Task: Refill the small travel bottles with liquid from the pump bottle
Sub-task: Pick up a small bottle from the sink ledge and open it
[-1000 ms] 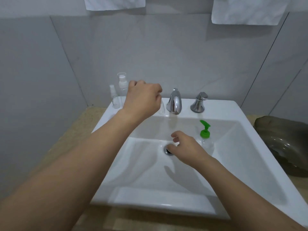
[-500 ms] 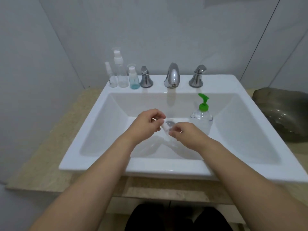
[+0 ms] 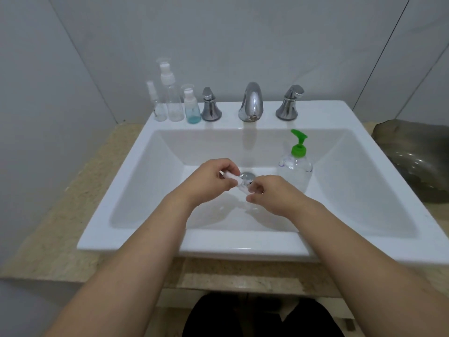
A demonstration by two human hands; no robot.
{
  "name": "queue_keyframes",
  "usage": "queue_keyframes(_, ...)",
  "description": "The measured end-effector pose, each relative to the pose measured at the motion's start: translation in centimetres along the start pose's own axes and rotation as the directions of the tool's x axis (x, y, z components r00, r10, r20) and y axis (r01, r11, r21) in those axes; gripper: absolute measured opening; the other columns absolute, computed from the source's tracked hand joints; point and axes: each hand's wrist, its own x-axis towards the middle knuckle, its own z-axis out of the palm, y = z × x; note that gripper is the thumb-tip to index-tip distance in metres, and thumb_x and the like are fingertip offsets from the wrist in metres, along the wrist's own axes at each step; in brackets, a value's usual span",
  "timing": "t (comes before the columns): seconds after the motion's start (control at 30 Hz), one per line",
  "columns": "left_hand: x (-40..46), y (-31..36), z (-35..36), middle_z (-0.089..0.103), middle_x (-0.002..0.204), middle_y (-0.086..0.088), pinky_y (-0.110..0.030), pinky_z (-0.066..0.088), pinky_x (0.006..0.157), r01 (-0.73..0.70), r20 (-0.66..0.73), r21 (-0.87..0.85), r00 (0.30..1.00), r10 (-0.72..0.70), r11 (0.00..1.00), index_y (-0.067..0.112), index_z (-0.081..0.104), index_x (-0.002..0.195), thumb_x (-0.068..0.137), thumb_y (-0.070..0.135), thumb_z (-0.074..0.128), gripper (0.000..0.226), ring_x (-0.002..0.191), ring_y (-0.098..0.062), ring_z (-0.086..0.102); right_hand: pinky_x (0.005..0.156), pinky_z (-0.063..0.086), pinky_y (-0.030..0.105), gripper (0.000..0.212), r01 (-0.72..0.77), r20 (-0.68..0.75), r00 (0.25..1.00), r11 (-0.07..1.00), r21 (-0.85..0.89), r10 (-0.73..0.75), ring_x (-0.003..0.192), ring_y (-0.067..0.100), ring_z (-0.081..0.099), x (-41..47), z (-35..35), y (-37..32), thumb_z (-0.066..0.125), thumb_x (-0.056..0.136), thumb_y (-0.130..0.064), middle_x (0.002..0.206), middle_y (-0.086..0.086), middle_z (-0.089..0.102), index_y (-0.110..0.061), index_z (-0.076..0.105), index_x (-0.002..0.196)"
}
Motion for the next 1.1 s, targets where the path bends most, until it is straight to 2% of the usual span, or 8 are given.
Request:
queue_keyframes(0.17,-0.24,-0.06,-0.24,0.056,0.071,0.009,-0.009,0.039,0.051,-0.008,-0.011,0.007,1.0,0.008,1.0,0.022,0.071,0.095,0.093,0.014,0.071,0.008,0.066,-0.009,0.054,0.074,0.044,0.026,0.022,0.008,-0.046,0.999,0.999,0.039,-0.006,0.085,0.017,0.057,-0.27,-0.23,-0.19,0.071,0.086,-0.026,0.09,-0.003,0.057,-0.012,0.067,0.104)
queue_keyframes(0.33,0.11,-0.26,-0.39,0.058,0.077,0.0,-0.028,0.042,0.063,0.011,-0.028,-0.021,1.0,-0.012,1.0,0.014,0.07,0.087,0.097,0.024,0.067,0.014,0.068,-0.015,0.051,0.07,0.04,0.024,0.019,0.024,-0.05,0.999,0.998,0.062,-0.02,0.076,0.015,0.053,-0.35,-0.06,-0.49,0.075,0.083,-0.026,0.079,-0.006,0.054,-0.016,0.069,0.098)
queue_keyframes(0.6,0.15,-0.63,0.07,0.06,0.081,0.011,-0.021,0.043,0.061,-0.012,0.043,0.04,0.999,0.01,0.999,0.028,0.063,0.093,0.093,0.016,0.067,0.013,0.07,-0.009,0.054,0.054,0.035,0.021,0.018,0.012,-0.09,0.996,0.999,0.05,-0.007,0.068,0.016,0.049,-0.19,-0.22,-0.34,0.073,0.084,-0.022,0.071,-0.005,0.048,-0.005,0.067,0.087)
queue_keyframes(0.7,0.19,-0.63,0.06,0.061,0.082,0.009,-0.021,0.046,0.063,-0.006,0.038,0.02,0.999,0.005,1.0,0.029,0.065,0.094,0.093,0.016,0.069,0.014,0.069,-0.006,0.061,0.055,0.035,0.023,0.02,0.002,-0.08,0.997,0.999,0.037,0.001,0.066,0.017,0.048,-0.21,-0.24,-0.37,0.073,0.085,-0.023,0.069,-0.004,0.048,-0.005,0.066,0.083)
queue_keyframes(0.83,0.36,-0.86,-0.05,0.067,0.076,0.009,-0.037,0.055,0.078,-0.002,0.076,-0.017,0.997,0.003,1.0,0.027,0.067,0.094,0.091,0.018,0.071,0.01,0.063,-0.007,0.064,0.056,0.034,0.025,0.024,-0.001,-0.051,0.999,0.999,0.038,0.003,0.064,0.017,0.044,-0.26,-0.27,-0.35,0.073,0.084,-0.022,0.067,-0.004,0.044,-0.013,0.057,0.07)
queue_keyframes(0.9,0.22,-0.64,-0.1,0.066,0.064,0.01,-0.034,0.051,0.071,0.001,0.078,-0.02,0.997,0.001,1.0,0.021,0.067,0.094,0.094,0.024,0.069,0.004,0.057,-0.01,0.059,0.059,0.037,0.026,0.02,-0.001,-0.053,0.999,0.999,0.035,0.003,0.067,0.017,0.046,-0.34,-0.3,-0.5,0.074,0.084,-0.022,0.069,-0.004,0.046,-0.012,0.061,0.073)
queue_keyframes(1.0,0.05,-0.14,0.06,0.057,0.048,0.009,-0.029,0.042,0.061,0.066,0.027,0.065,0.997,-0.068,0.996,0.009,0.063,0.086,0.1,0.049,0.056,0.042,0.046,-0.011,0.048,0.054,0.032,0.024,0.033,0.008,-0.08,0.997,1.0,0.025,-0.006,0.06,0.015,0.043,-0.49,-0.34,-0.82,0.075,0.082,-0.021,0.062,-0.004,0.043,-0.016,0.051,0.061)
queue_keyframes(1.1,0.04,-0.09,0.04,0.06,0.053,0.003,-0.031,0.044,0.063,0.111,-0.006,0.06,0.994,-0.11,0.992,0.011,0.062,0.078,0.099,0.06,0.05,0.055,0.047,-0.015,0.049,0.05,0.025,0.024,0.047,-0.005,-0.101,0.995,1.0,0.027,0.007,0.054,0.013,0.037,-0.56,-0.45,-0.82,0.074,0.083,-0.021,0.058,-0.004,0.037,-0.019,0.037,0.053)
